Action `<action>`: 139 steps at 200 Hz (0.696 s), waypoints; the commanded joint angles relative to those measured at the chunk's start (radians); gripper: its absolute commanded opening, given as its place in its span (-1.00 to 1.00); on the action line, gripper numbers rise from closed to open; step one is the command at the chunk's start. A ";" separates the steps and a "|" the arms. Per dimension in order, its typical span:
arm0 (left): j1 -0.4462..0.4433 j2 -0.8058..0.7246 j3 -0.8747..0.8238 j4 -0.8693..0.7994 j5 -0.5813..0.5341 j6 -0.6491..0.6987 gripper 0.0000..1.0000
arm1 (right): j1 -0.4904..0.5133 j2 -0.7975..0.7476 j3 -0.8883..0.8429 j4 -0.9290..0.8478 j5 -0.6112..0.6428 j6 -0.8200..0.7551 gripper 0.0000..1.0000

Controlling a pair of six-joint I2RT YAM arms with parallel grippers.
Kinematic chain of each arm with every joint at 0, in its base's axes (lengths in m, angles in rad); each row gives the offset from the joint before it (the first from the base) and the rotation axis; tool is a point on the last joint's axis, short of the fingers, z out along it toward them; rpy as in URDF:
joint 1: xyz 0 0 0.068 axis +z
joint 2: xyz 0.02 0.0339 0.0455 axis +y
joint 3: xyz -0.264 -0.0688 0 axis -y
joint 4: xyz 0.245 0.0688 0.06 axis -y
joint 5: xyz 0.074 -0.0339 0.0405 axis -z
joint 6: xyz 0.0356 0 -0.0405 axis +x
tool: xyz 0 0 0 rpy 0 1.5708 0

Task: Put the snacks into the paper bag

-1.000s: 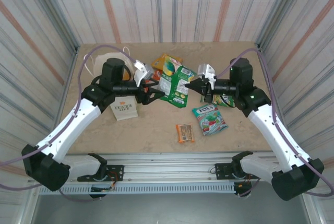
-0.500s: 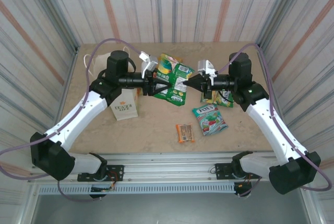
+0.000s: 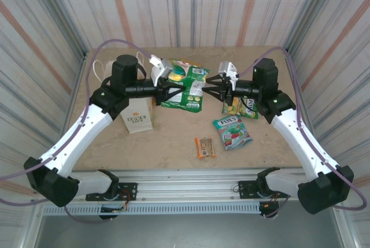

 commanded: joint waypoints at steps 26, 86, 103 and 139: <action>-0.002 -0.147 0.146 -0.203 -0.449 0.080 -0.92 | 0.012 0.021 -0.025 0.048 0.226 0.273 0.17; -0.002 -0.093 0.420 -0.490 -0.886 0.071 -0.95 | 0.038 0.121 0.035 -0.051 0.295 0.410 0.23; -0.003 -0.070 0.490 -0.554 -1.026 0.008 -0.95 | 0.049 0.147 0.057 -0.071 0.295 0.436 0.24; 0.028 -0.023 0.559 -0.669 -1.183 -0.040 -0.93 | 0.066 0.194 0.091 -0.110 0.302 0.464 0.26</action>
